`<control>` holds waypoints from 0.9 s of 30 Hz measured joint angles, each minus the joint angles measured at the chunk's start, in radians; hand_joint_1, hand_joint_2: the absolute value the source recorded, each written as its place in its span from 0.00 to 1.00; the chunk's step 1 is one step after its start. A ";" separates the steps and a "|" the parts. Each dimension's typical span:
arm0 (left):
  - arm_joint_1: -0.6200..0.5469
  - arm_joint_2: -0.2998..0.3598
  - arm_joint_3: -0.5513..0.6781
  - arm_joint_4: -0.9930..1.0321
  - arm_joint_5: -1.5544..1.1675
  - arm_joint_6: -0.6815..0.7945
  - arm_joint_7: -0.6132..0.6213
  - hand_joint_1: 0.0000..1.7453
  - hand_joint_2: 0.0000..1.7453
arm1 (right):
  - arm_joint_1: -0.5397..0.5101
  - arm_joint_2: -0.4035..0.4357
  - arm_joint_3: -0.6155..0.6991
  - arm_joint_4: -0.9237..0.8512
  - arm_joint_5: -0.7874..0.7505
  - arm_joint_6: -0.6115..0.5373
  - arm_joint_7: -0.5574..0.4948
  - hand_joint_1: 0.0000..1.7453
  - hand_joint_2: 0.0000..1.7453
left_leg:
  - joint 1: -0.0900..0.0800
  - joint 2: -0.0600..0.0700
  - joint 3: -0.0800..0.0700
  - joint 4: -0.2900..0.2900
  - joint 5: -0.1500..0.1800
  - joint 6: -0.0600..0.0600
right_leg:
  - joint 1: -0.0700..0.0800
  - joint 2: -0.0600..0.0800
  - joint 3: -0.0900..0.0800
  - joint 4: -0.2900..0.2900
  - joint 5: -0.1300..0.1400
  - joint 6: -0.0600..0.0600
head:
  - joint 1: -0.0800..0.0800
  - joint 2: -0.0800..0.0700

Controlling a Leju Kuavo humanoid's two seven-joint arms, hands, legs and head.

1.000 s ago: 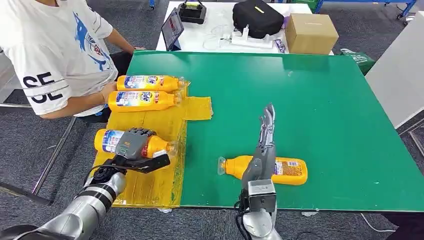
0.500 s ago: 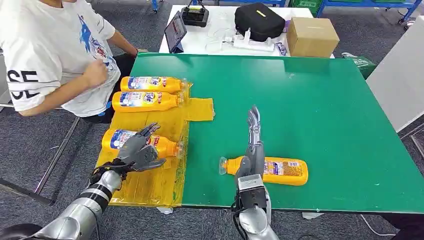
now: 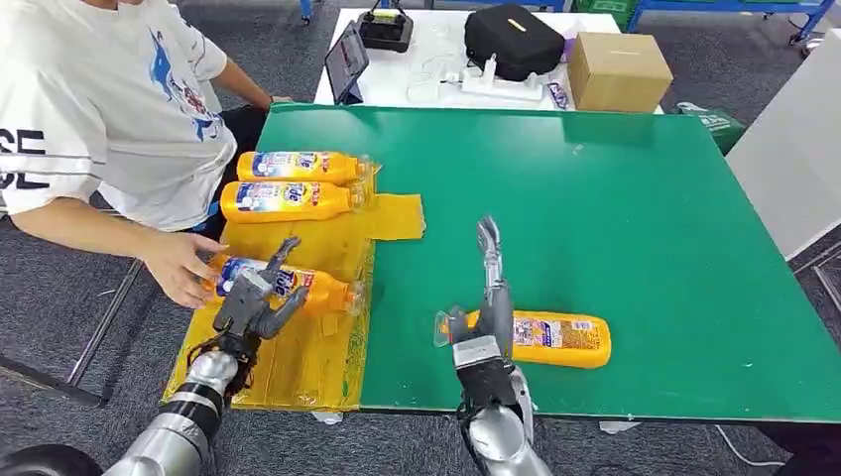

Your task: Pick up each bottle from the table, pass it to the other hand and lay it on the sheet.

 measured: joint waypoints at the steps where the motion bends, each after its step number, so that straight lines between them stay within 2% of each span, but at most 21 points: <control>1: 0.009 -0.012 0.016 -0.023 0.021 0.046 -0.002 0.00 1.00 | -0.002 -0.003 0.000 0.009 0.032 0.010 0.028 0.00 1.00 | 0.000 0.000 -0.002 0.000 0.000 0.000 | 0.000 0.000 -0.002 0.000 0.001 -0.001 | 0.000 0.000; 4: 0.077 -0.042 0.059 -0.185 0.030 0.249 -0.054 0.00 1.00 | -0.011 -0.045 -0.003 0.032 0.175 0.043 0.157 0.00 1.00 | 0.000 0.003 -0.003 0.000 0.000 0.000 | 0.000 0.000 -0.004 0.000 0.001 0.000 | -0.001 0.000; 6: 0.110 -0.057 0.072 -0.273 0.039 0.324 -0.069 0.00 1.00 | -0.011 -0.083 -0.018 0.032 0.247 0.065 0.226 0.00 1.00 | 0.000 0.001 -0.005 0.001 0.000 0.000 | 0.000 0.000 -0.005 0.000 0.001 0.000 | 0.000 0.000; 10: 0.158 -0.073 0.088 -0.383 0.047 0.339 -0.076 0.00 1.00 | -0.013 -0.114 -0.029 0.032 0.280 0.080 0.251 0.00 1.00 | 0.000 0.001 -0.009 0.001 0.000 0.000 | 0.000 0.000 -0.008 0.000 0.001 0.000 | 0.000 0.000; 13: 0.196 -0.088 0.093 -0.460 0.094 0.366 -0.096 0.00 1.00 | -0.008 -0.157 -0.032 0.023 0.374 0.131 0.354 0.00 1.00 | 0.000 0.003 -0.009 0.001 0.000 0.000 | 0.000 0.000 -0.009 0.000 0.001 0.000 | -0.001 0.000; 17: 0.285 -0.109 0.093 -0.585 0.086 0.373 -0.098 0.00 1.00 | 0.038 -0.271 -0.073 -0.041 0.423 0.255 0.470 0.00 1.00 | -0.001 0.000 -0.010 0.001 -0.001 0.002 | -0.001 0.000 -0.010 -0.001 0.000 0.000 | -0.001 0.000; 21: 0.336 -0.120 0.085 -0.648 0.045 0.392 -0.097 0.00 1.00 | 0.095 -0.371 -0.133 -0.118 0.433 0.329 0.505 0.00 1.00 | -0.003 0.001 -0.012 0.001 -0.002 0.003 | -0.002 0.000 -0.011 -0.001 0.000 0.001 | 0.000 0.000; 27: 0.345 -0.128 0.064 -0.657 0.040 0.387 -0.086 0.00 1.00 | 0.120 -0.455 -0.160 -0.162 0.408 0.426 0.545 0.00 1.00 | -0.002 0.002 -0.011 0.001 -0.002 0.003 | -0.002 0.000 -0.012 -0.001 0.001 0.001 | -0.001 0.000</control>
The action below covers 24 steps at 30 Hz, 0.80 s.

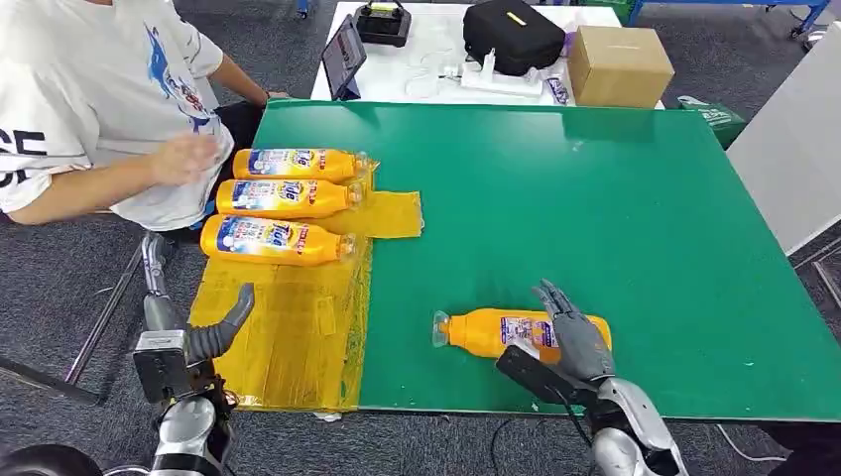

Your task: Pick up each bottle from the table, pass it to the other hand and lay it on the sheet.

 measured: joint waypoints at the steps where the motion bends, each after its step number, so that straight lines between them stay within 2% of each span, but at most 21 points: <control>1: 0.000 -0.001 -0.002 0.000 0.000 -0.002 0.000 0.00 1.00 | 0.002 -0.013 -0.002 0.000 -0.003 0.005 0.003 0.00 1.00 | 0.000 0.000 0.000 0.000 0.000 0.000 | 0.000 0.000 0.000 0.000 0.000 0.000 | 0.000 0.000; 11: -0.023 -0.005 -0.032 0.031 0.002 -0.017 0.003 0.00 1.00 | -0.007 -0.096 -0.004 0.017 -0.054 0.074 0.030 0.00 1.00 | 0.000 0.000 -0.001 0.000 0.000 0.000 | 0.000 0.000 0.000 0.000 0.000 0.000 | 0.000 0.000; 24: -0.078 -0.008 -0.076 0.124 0.019 -0.045 0.013 0.00 1.00 | -0.159 -0.118 -0.003 0.241 -0.048 0.095 0.039 0.00 1.00 | 0.000 0.001 0.000 0.000 0.001 0.000 | 0.000 0.000 0.000 0.000 0.001 0.001 | 0.000 0.000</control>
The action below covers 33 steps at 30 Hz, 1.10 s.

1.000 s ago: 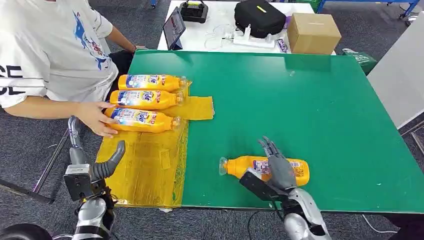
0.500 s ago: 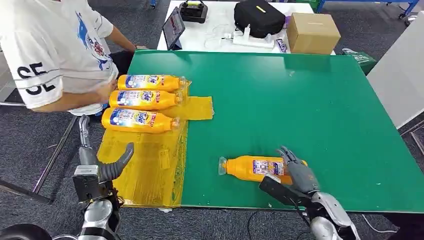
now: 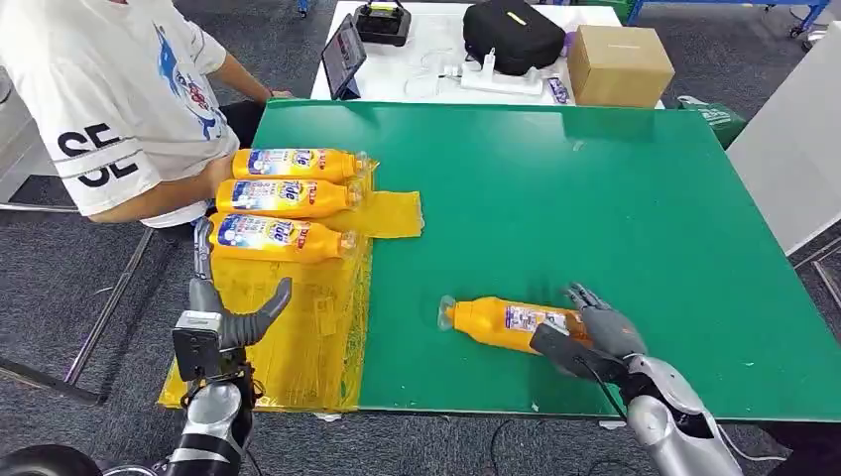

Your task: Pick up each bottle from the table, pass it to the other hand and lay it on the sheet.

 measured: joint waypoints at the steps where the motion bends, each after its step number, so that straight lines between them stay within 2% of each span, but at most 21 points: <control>1: -0.004 0.000 0.000 0.006 0.005 -0.004 0.003 0.00 1.00 | -0.013 0.000 0.001 0.020 0.008 -0.003 0.002 0.00 1.00 | 0.000 0.000 0.000 0.000 0.000 0.000 | 0.000 0.000 0.000 0.000 0.000 0.000 | 0.000 0.000; 7: -0.018 0.000 -0.014 0.040 0.010 -0.016 0.007 0.00 1.00 | -0.073 0.019 0.004 0.117 0.021 -0.005 -0.006 0.01 1.00 | 0.000 0.000 0.001 0.000 0.000 0.000 | 0.000 0.000 0.002 0.000 0.000 0.000 | 0.000 0.000; 8: -0.021 0.000 -0.015 0.043 0.010 -0.016 0.007 0.00 1.00 | -0.079 0.024 0.005 0.129 0.021 -0.005 -0.011 0.39 1.00 | 0.000 0.000 0.002 0.000 0.000 0.000 | 0.000 0.000 0.002 0.000 0.000 0.000 | 0.001 0.000; 9: -0.024 0.000 -0.018 0.047 0.011 -0.016 0.007 0.00 1.00 | -0.087 0.029 0.006 0.141 0.018 -0.005 -0.017 0.50 1.00 | 0.000 0.000 0.002 0.000 0.000 0.000 | 0.000 0.000 0.003 0.000 0.000 0.000 | 0.000 0.000; 10: -0.028 0.000 -0.019 0.051 0.015 -0.017 0.008 0.00 1.00 | -0.093 0.034 0.008 0.151 0.011 -0.005 -0.024 0.50 1.00 | 0.000 0.000 0.003 0.000 0.000 0.000 | 0.000 0.000 0.003 0.000 0.000 0.000 | 0.000 0.000; 11: -0.030 0.000 -0.022 0.056 0.018 -0.018 0.009 0.00 1.00 | -0.099 0.037 0.010 0.161 -0.001 -0.005 -0.033 0.79 1.00 | 0.000 0.000 0.004 0.000 0.000 0.000 | 0.000 0.001 0.004 0.000 0.000 0.000 | 0.000 0.000; 19: -0.050 -0.001 -0.030 0.090 0.030 -0.020 0.010 0.00 1.00 | -0.122 0.055 0.012 0.199 -0.056 0.000 -0.064 0.79 1.00 | 0.000 0.003 0.008 0.000 0.000 0.000 | 0.001 0.003 0.007 0.000 0.000 0.000 | 0.000 0.000; 21: -0.052 -0.001 -0.031 0.094 0.030 -0.020 0.010 0.00 1.00 | -0.124 0.056 0.012 0.202 -0.056 0.000 -0.064 0.96 1.00 | 0.000 0.004 0.009 0.000 0.000 0.000 | 0.001 0.003 0.008 0.000 0.000 0.000 | 0.000 0.000; 22: -0.053 -0.001 -0.031 0.096 0.030 -0.020 0.010 0.00 1.00 | -0.126 0.057 0.012 0.205 -0.058 0.000 -0.064 1.00 1.00 | 0.000 0.004 0.009 0.000 0.000 0.000 | 0.001 0.003 0.008 0.000 0.000 0.000 | 0.000 0.000; 30: -0.057 -0.003 -0.036 0.106 0.042 -0.022 0.009 0.00 1.00 | -0.119 0.078 0.010 0.209 -0.114 -0.031 -0.095 1.00 1.00 | 0.001 0.004 0.010 0.000 0.000 0.000 | 0.001 0.003 0.009 0.000 0.000 0.000 | 0.000 0.000; 32: -0.057 -0.004 -0.042 0.109 0.049 -0.027 0.009 0.00 1.00 | -0.107 0.092 0.006 0.205 -0.142 -0.078 -0.131 1.00 1.00 | 0.001 0.004 0.010 0.000 0.000 0.000 | 0.001 0.003 0.009 0.000 0.000 0.000 | 0.000 0.000; 33: -0.056 -0.005 -0.044 0.110 0.052 -0.033 0.010 0.00 1.00 | -0.094 0.108 -0.006 0.198 -0.161 -0.141 -0.174 1.00 1.00 | 0.001 0.003 0.008 0.000 0.000 0.000 | 0.001 0.002 0.009 0.000 0.000 0.000 | 0.001 0.000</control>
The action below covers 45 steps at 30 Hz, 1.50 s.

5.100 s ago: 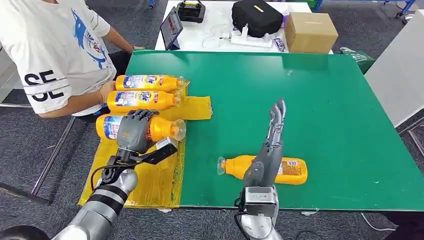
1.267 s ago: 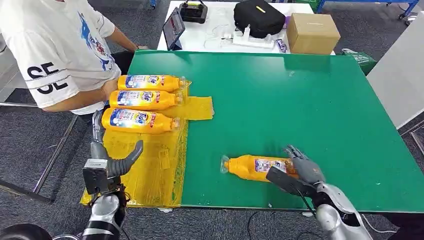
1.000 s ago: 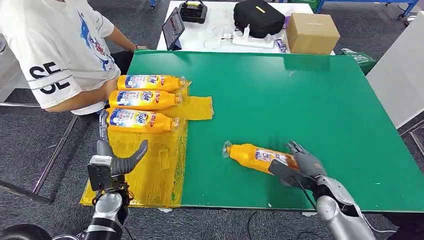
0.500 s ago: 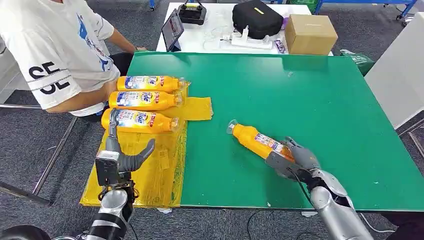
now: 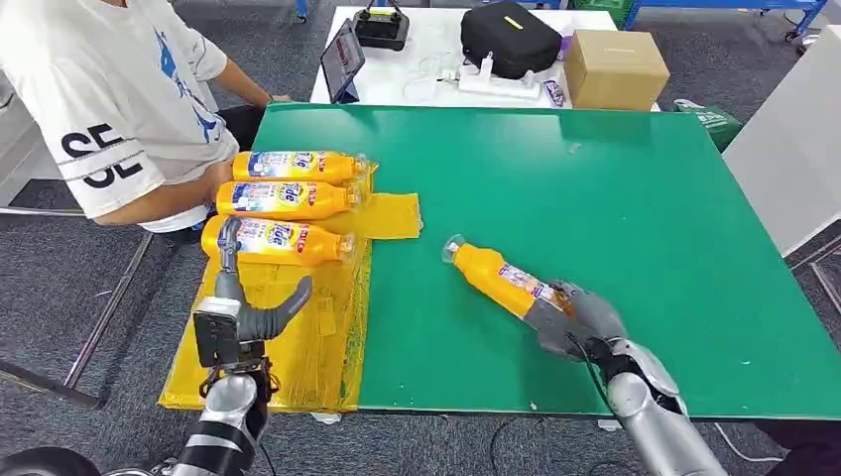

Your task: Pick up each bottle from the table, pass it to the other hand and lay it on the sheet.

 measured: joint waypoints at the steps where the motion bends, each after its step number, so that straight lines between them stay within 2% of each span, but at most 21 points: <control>1: 0.002 -0.002 -0.003 0.000 0.010 -0.008 0.005 0.00 1.00 | 0.023 0.028 -0.018 -0.022 -0.002 -0.095 -0.042 1.00 1.00 | 0.000 -0.001 -0.002 0.000 0.000 0.000 | 0.000 0.000 -0.001 0.000 0.000 0.000 | 0.000 0.000; 5: 0.025 -0.019 -0.021 -0.008 0.086 -0.098 0.076 0.00 1.00 | 0.074 0.174 -0.112 -0.210 -0.007 -0.501 -0.224 1.00 1.00 | 0.000 0.000 -0.004 0.000 0.001 -0.001 | 0.000 0.000 -0.007 0.001 0.000 0.000 | -0.002 0.000; 8: 0.032 -0.024 -0.055 -0.007 0.209 -0.251 0.159 0.00 1.00 | 0.103 0.252 -0.165 -0.348 0.044 -0.602 -0.338 1.00 1.00 | 0.001 -0.004 -0.006 0.000 0.001 -0.001 | 0.000 -0.001 -0.007 0.001 -0.001 0.000 | 0.000 0.000; 11: 0.028 -0.024 -0.093 0.004 0.305 -0.378 0.211 0.00 1.00 | 0.136 0.336 -0.230 -0.447 0.091 -0.604 -0.481 0.98 1.00 | 0.000 -0.003 -0.007 0.000 0.000 -0.001 | 0.000 -0.001 -0.008 0.001 -0.001 0.000 | -0.001 0.000; 12: 0.023 -0.024 -0.109 0.011 0.335 -0.416 0.224 0.00 1.00 | 0.146 0.362 -0.251 -0.480 0.108 -0.604 -0.497 0.91 1.00 | 0.000 -0.003 -0.008 0.000 0.000 -0.001 | 0.000 0.000 -0.008 0.001 -0.001 0.000 | -0.001 0.000; 13: 0.019 -0.023 -0.117 0.018 0.364 -0.451 0.234 0.00 1.00 | 0.151 0.379 -0.260 -0.501 0.114 -0.604 -0.502 0.94 1.00 | 0.000 -0.003 -0.008 0.000 0.000 0.000 | 0.000 -0.001 -0.009 0.001 -0.001 0.000 | 0.000 0.000; 15: 0.012 -0.023 -0.133 0.030 0.407 -0.498 0.245 0.00 1.00 | 0.160 0.404 -0.268 -0.531 0.120 -0.605 -0.503 0.94 1.00 | 0.000 -0.003 -0.008 0.000 0.000 0.000 | 0.000 -0.001 -0.008 0.001 -0.001 0.000 | 0.000 0.000; 17: 0.011 -0.021 -0.143 0.035 0.446 -0.545 0.253 0.00 1.00 | 0.168 0.412 -0.271 -0.538 0.121 -0.607 -0.504 0.95 1.00 | 0.000 -0.003 -0.008 0.000 0.000 0.000 | -0.001 -0.001 -0.008 0.000 -0.001 0.000 | -0.001 0.000; 18: 0.011 -0.018 -0.150 0.037 0.473 -0.578 0.257 0.00 1.00 | 0.173 0.415 -0.270 -0.536 0.119 -0.607 -0.504 0.92 1.00 | 0.000 -0.003 -0.008 0.000 0.000 0.000 | -0.001 -0.001 -0.008 0.000 -0.001 0.000 | 0.000 0.000; 19: 0.011 -0.016 -0.157 0.038 0.488 -0.601 0.259 0.00 1.00 | 0.178 0.416 -0.269 -0.534 0.119 -0.608 -0.504 0.95 1.00 | -0.001 -0.003 -0.008 0.000 0.000 0.000 | -0.001 -0.001 -0.008 0.000 -0.001 0.000 | 0.000 0.000; 22: 0.012 -0.013 -0.166 0.040 0.516 -0.631 0.265 0.00 1.00 | 0.185 0.421 -0.261 -0.527 0.116 -0.608 -0.504 0.95 1.00 | 0.000 -0.003 -0.008 0.000 0.000 0.000 | -0.001 -0.001 -0.008 0.001 -0.001 0.000 | -0.001 0.000; 24: 0.014 -0.005 -0.179 0.039 0.571 -0.697 0.267 0.00 1.00 | 0.186 0.417 -0.236 -0.492 0.101 -0.605 -0.504 0.98 1.00 | 0.000 -0.003 -0.008 0.000 0.000 0.000 | 0.000 -0.001 -0.008 0.001 -0.001 0.000 | 0.000 0.000; 28: 0.023 0.006 -0.207 0.026 0.647 -0.785 0.267 0.00 1.00 | 0.190 0.412 -0.143 -0.363 0.066 -0.560 -0.504 0.96 1.00 | 0.000 -0.003 -0.009 0.000 0.000 -0.001 | 0.000 0.000 -0.009 0.001 -0.001 0.000 | -0.001 0.000; 36: 0.032 0.023 -0.241 0.013 0.666 -0.797 0.269 0.00 1.00 | 0.185 0.418 0.034 -0.124 0.084 -0.517 -0.498 0.98 1.00 | 0.001 -0.003 -0.010 0.000 0.000 -0.001 | 0.000 -0.001 -0.010 0.001 -0.001 0.000 | 0.000 0.000; 37: 0.032 0.025 -0.245 0.013 0.666 -0.797 0.269 0.00 1.00 | 0.185 0.420 0.051 -0.104 0.089 -0.517 -0.498 0.96 1.00 | 0.001 -0.004 -0.010 0.000 0.000 -0.001 | 0.000 -0.001 -0.010 0.001 -0.001 0.000 | 0.000 0.000; 38: 0.033 0.026 -0.248 0.013 0.666 -0.796 0.270 0.00 1.00 | 0.184 0.421 0.066 -0.088 0.092 -0.517 -0.498 1.00 1.00 | 0.001 -0.004 -0.010 0.000 0.000 -0.001 | 0.000 -0.001 -0.010 0.001 -0.001 0.000 | 0.000 0.000; 45: 0.032 0.036 -0.254 0.021 0.655 -0.780 0.282 0.00 1.00 | 0.160 0.437 0.131 -0.007 0.087 -0.522 -0.493 1.00 1.00 | 0.001 -0.003 -0.010 0.000 0.000 -0.001 | 0.000 -0.001 -0.010 0.001 -0.001 0.000 | -0.001 0.000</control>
